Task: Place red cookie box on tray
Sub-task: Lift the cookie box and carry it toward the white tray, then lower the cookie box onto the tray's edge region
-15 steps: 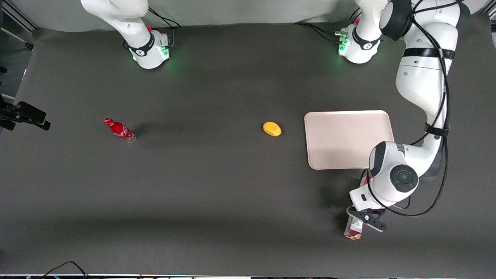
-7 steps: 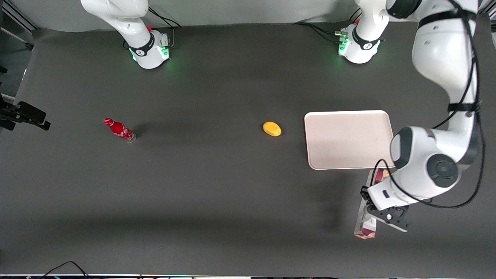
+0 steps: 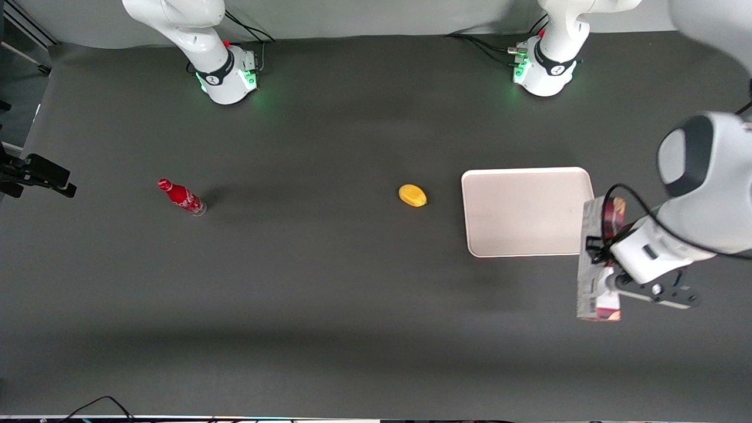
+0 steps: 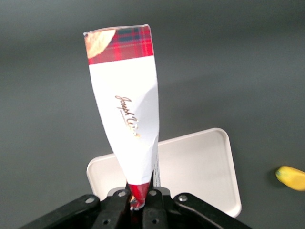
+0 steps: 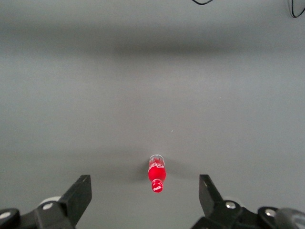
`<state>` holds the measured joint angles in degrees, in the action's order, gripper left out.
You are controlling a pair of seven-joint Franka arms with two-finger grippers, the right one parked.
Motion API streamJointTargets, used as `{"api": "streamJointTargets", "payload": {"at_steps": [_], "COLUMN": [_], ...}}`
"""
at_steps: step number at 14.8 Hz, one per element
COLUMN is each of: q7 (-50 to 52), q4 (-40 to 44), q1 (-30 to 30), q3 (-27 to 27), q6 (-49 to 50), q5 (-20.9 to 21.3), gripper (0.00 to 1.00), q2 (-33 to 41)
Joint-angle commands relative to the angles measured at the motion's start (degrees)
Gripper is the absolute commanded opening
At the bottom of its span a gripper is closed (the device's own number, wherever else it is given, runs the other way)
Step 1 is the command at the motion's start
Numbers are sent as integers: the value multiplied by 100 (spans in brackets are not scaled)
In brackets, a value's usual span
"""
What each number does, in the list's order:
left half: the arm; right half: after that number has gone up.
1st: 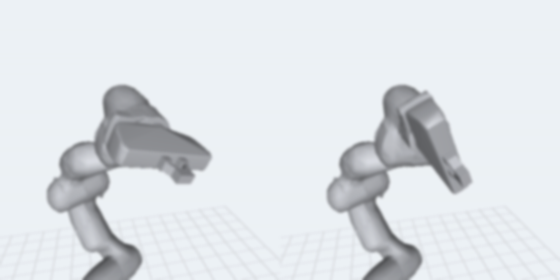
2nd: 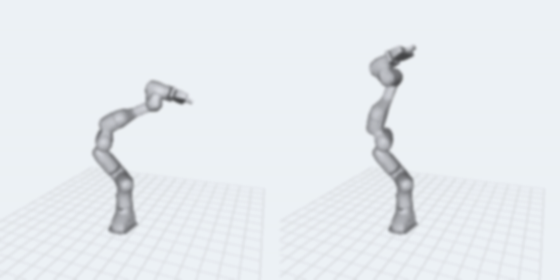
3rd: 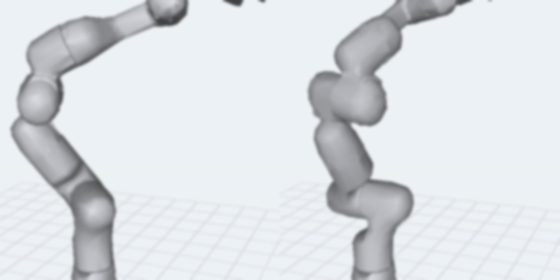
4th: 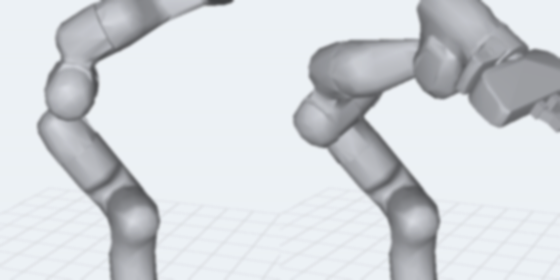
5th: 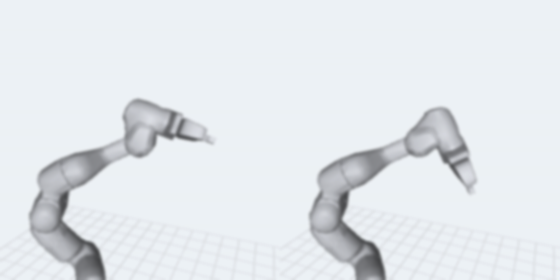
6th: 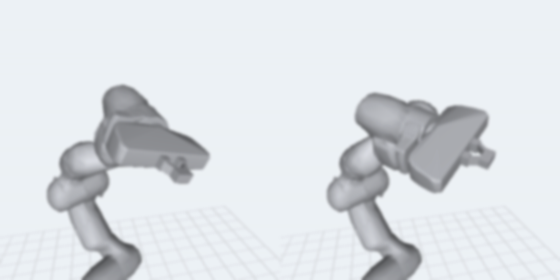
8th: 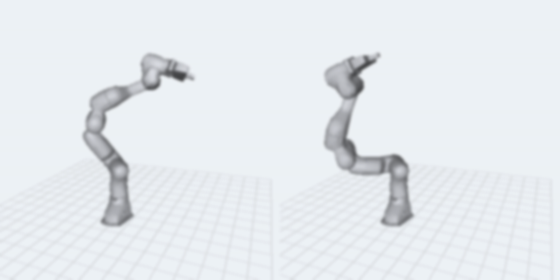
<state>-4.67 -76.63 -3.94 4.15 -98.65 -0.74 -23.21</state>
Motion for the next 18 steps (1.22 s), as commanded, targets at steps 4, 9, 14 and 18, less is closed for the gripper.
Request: {"api": "streamJointTargets", "payload": {"at_steps": [4, 9, 14, 18], "q7": [256, 194, -43, -139], "q4": [-1483, -3664, -5184, -6161], "q1": [446, 675, 798, 790], "q3": [-19, -28, -238, -353], "q6": [217, -1331, -2824, -3906], "q5": [206, 206, 206, 197], "gripper": [0, 0, 0, 0], "q2": [1502, 2540, 2804, 2778]}}
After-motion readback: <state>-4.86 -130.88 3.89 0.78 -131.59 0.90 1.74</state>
